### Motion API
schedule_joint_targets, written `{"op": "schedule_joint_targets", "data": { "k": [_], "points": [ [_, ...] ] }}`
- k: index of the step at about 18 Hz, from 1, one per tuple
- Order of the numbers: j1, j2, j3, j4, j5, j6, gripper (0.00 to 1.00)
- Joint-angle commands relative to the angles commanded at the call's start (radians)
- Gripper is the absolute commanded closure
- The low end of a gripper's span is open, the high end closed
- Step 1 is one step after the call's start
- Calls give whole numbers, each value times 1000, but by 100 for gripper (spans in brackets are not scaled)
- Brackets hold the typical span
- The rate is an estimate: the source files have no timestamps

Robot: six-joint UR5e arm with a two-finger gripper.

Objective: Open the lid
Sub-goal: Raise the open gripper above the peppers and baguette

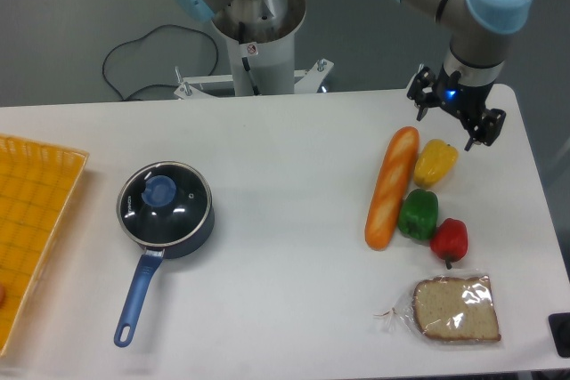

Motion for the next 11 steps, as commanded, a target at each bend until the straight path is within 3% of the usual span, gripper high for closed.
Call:
{"op": "schedule_joint_targets", "data": {
  "k": [11],
  "points": [
    [-14,-3,-17,12,5,-44,0]
  ]
}}
